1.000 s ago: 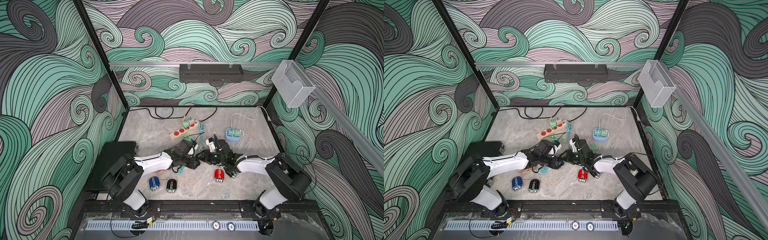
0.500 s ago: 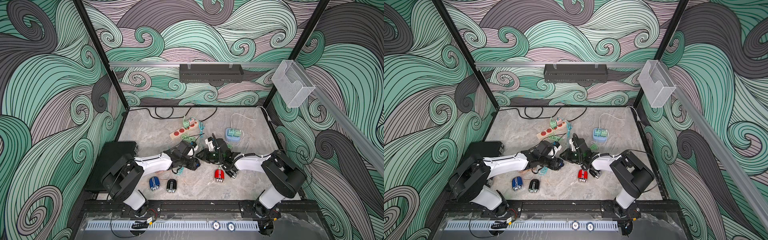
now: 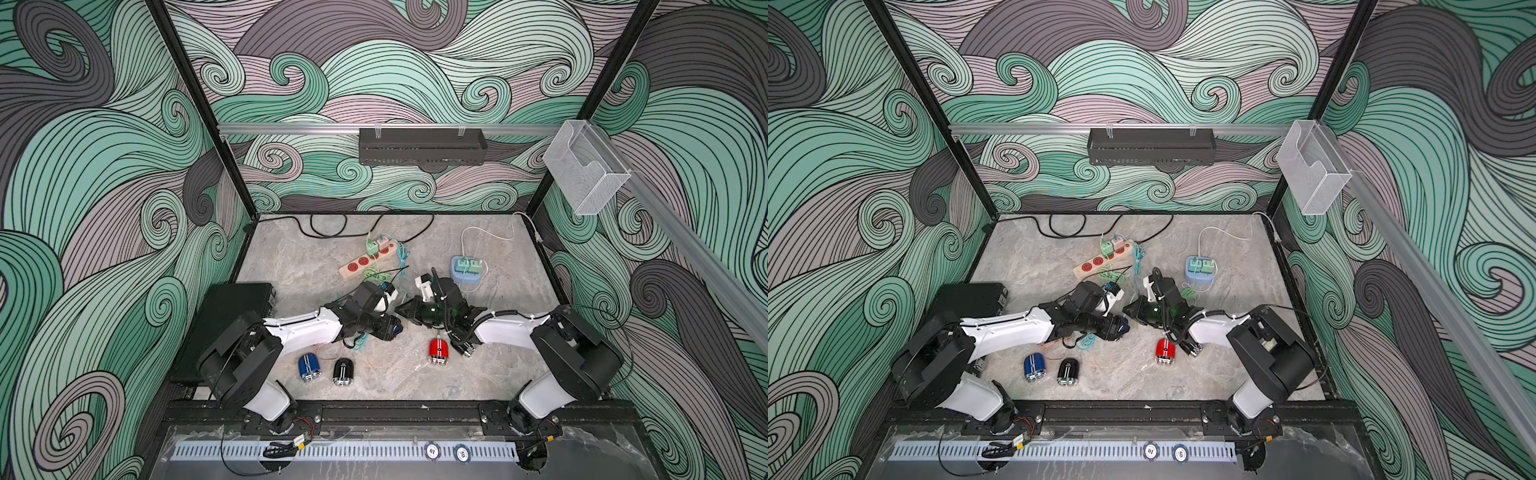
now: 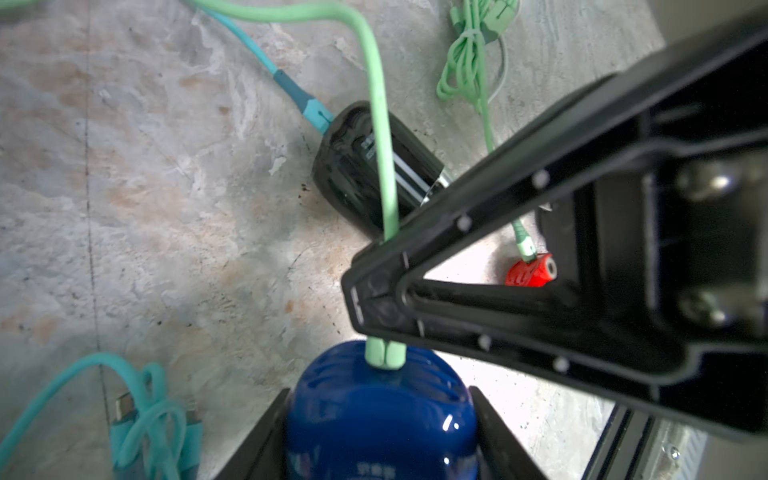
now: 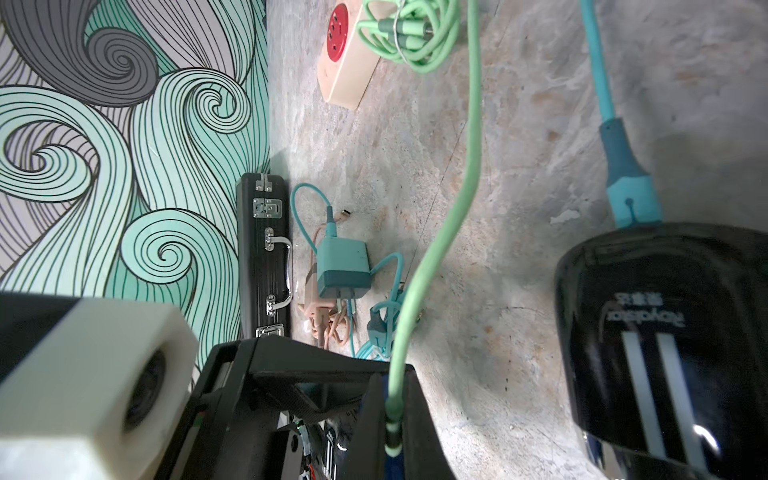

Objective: Unplug the electric shaver
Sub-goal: Remove the charging cable from the electric shaver, then place the electric shaver at the center of the board.

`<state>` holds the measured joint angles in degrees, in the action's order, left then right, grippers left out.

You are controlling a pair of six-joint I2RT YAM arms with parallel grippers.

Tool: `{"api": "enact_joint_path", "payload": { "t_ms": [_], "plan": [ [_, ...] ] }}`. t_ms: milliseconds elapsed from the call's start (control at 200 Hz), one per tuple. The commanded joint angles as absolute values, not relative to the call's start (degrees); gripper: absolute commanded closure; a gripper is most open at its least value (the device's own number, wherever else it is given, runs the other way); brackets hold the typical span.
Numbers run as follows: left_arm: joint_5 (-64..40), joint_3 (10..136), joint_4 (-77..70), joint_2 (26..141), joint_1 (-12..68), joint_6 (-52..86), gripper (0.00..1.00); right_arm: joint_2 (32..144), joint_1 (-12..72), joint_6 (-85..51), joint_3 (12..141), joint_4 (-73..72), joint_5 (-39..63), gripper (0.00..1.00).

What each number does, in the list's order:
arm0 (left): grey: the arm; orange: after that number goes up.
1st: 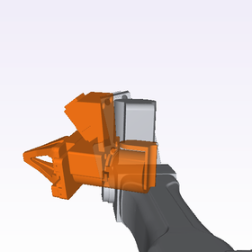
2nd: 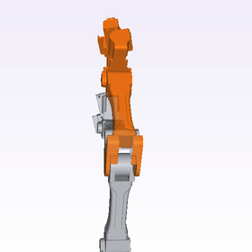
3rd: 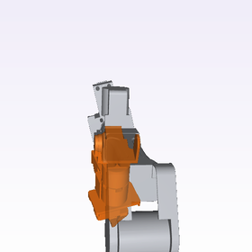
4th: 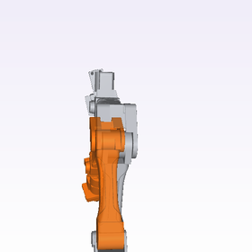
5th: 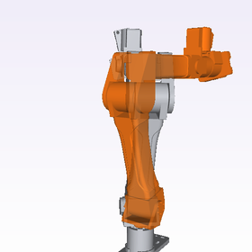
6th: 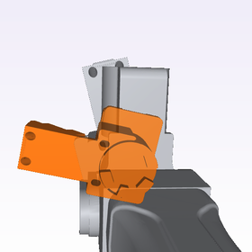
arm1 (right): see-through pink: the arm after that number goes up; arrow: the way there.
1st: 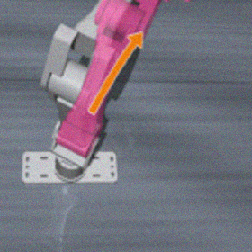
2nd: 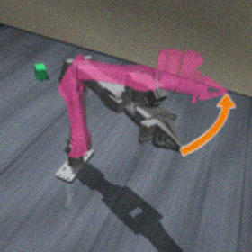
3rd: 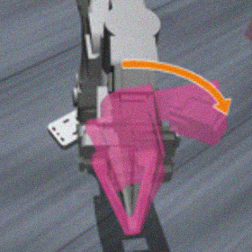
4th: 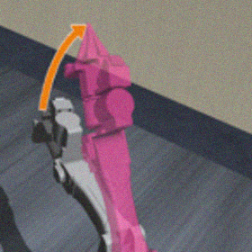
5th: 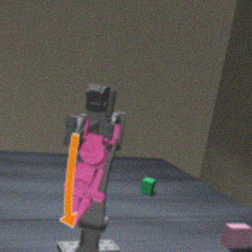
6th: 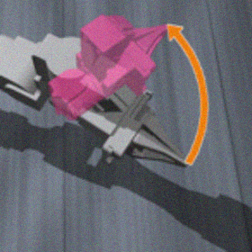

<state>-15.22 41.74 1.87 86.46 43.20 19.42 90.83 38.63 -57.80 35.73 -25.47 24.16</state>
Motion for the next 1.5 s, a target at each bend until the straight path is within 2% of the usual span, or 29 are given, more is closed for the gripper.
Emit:
{"api": "enact_joint_path", "payload": {
  "t_ms": [0, 90, 145, 315, 580, 681, 796, 881, 1186, 1496],
  "plan": [
    [-15.1, 41.8, 5.3, 85.2, 43.2, 18.9, 0.69, 87.3, 37.7, -54.8, 38.1, -21.1, 22.2, 0.96],
    [-15.6, 41.8, 6.1, 85.5, 43.2, 19.0, 0.7, 83.9, 39.6, -45.4, 42.8, -4.9, 13.5, 0.96],
    [-16.5, 41.8, 6.0, 85.7, 43.3, 19.2, 0.7, 82.6, 40.0, -42.5, 44.3, -0.8, 10.6, 0.97],
    [-16.7, 40.0, 4.4, 85.2, 43.5, 19.6, 0.7, 79.9, 38.9, -41.6, 43.9, -1.1, 11.1, 0.97],
    [-16.0, 38.9, 5.2, 82.8, 43.6, 19.1, 0.7, 81.0, 33.7, -51.8, 40.1, -16.2, 24.9, 0.97],
    [-16.0, 38.9, 5.9, 82.7, 43.6, 19.3, 0.7, 80.4, 33.5, -49.2, 41.6, -11.7, 22.9, 0.97],
    [-15.7, 38.7, 6.4, 82.5, 43.9, 19.9, 0.7, 77.9, 34.1, -43.7, 43.9, -2.7, 15.1, 0.97],
    [-15.4, 38.6, 6.8, 82.3, 44.3, 20.0, 0.7, 76.2, 33.8, -42.5, 43.9, -1.7, 12.5, 0.97],
    [-14.6, 38.1, 7.7, 81.9, 45.2, 20.2, 0.7, 78.1, 30.8, -49.6, 42.3, -12.3, 23.6, 0.97],
    [-10.4, 40.3, 15.5, 80.9, 46.5, 24.7, 0.71, 77.3, 30.8, -44.1, 43.7, -5.2, 23.7, 0.96]
  ]
}}
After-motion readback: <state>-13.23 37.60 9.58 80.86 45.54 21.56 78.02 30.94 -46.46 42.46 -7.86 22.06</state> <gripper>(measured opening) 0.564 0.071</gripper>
